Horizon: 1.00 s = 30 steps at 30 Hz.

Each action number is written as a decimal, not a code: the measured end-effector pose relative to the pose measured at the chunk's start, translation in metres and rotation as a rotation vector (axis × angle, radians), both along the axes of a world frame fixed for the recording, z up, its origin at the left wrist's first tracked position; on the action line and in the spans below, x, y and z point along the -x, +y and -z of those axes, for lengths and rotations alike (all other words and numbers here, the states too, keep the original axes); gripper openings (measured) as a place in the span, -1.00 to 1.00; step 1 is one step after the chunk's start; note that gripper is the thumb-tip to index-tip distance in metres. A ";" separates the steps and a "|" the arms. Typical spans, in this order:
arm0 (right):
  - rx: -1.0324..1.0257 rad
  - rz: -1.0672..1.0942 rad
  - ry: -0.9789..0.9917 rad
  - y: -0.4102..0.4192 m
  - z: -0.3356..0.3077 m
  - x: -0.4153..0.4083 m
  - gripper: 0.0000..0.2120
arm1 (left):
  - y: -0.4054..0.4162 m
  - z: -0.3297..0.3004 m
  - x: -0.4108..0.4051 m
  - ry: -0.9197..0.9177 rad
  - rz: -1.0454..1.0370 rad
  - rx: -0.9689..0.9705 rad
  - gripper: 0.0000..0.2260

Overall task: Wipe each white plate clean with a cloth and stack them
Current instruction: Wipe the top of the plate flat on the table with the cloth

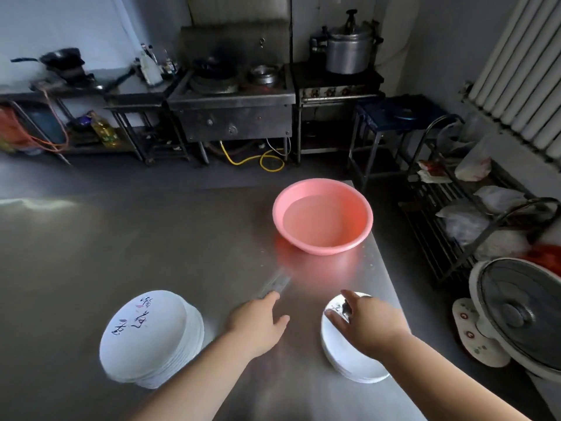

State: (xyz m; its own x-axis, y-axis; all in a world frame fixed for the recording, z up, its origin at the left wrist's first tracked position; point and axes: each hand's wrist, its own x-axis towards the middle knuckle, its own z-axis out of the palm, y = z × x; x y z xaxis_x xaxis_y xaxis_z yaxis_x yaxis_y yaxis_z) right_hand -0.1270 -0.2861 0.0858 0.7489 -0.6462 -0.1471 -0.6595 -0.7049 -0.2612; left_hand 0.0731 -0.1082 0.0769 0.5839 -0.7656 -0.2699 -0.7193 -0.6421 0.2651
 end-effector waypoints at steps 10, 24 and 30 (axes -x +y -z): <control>-0.286 -0.203 -0.099 0.131 0.012 -0.156 -0.42 | 0.191 -0.003 -0.139 -0.110 -0.387 0.020 -0.70; -0.272 -0.043 0.039 0.229 0.025 -0.246 -0.87 | 0.268 0.020 -0.191 -0.009 -0.421 0.149 -0.90; -0.412 0.098 -0.021 0.237 0.020 -0.244 -0.95 | 0.265 0.022 -0.193 0.166 -0.502 0.305 -0.87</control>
State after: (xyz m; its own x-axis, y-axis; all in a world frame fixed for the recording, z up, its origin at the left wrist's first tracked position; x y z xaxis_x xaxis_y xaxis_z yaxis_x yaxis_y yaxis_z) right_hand 0.1171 -0.0489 0.0655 0.6921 -0.6050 -0.3937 -0.7101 -0.4725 -0.5221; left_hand 0.2656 0.1571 0.0547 0.8623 -0.4650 -0.2006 -0.2817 -0.7696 0.5731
